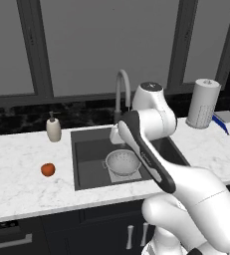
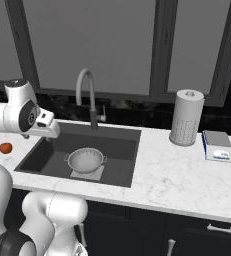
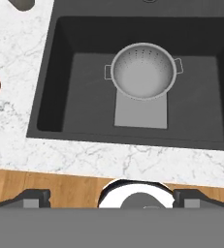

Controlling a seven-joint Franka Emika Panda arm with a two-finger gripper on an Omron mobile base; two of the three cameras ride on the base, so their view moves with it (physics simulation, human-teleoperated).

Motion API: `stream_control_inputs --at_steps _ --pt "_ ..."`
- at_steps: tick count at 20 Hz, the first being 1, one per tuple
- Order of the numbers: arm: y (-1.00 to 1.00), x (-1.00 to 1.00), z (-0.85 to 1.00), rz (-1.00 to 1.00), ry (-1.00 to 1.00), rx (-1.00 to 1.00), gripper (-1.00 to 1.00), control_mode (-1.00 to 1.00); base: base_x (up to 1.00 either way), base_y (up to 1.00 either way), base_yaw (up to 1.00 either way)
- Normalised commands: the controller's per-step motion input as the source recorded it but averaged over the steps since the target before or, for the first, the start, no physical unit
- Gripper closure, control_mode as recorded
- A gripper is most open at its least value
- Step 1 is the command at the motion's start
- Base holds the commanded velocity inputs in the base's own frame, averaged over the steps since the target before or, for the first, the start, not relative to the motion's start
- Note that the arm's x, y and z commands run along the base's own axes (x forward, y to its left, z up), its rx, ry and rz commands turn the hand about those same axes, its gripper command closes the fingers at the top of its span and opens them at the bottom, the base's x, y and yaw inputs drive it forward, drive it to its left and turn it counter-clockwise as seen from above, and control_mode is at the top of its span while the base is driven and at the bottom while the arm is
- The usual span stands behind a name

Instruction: Put the colander in the sink, put the orange in the colander, and turn on the sink faucet and pour water over the colander.

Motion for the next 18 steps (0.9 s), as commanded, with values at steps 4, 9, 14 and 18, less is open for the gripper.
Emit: stream_control_inputs --at_steps 4,9,14,18 --pt "0.15 0.00 0.00 0.03 0.00 0.00 -1.00 -1.00 0.00 0.00 0.00" --pt "0.22 0.00 0.00 0.01 0.00 0.00 -1.00 -1.00 0.00 0.00 0.00" --pt "0.29 0.00 0.00 0.00 0.00 0.00 -1.00 -1.00 0.00 0.00 0.00" --pt "0.29 0.00 0.00 0.00 0.00 0.00 -1.00 -1.00 0.00 0.00 0.00"
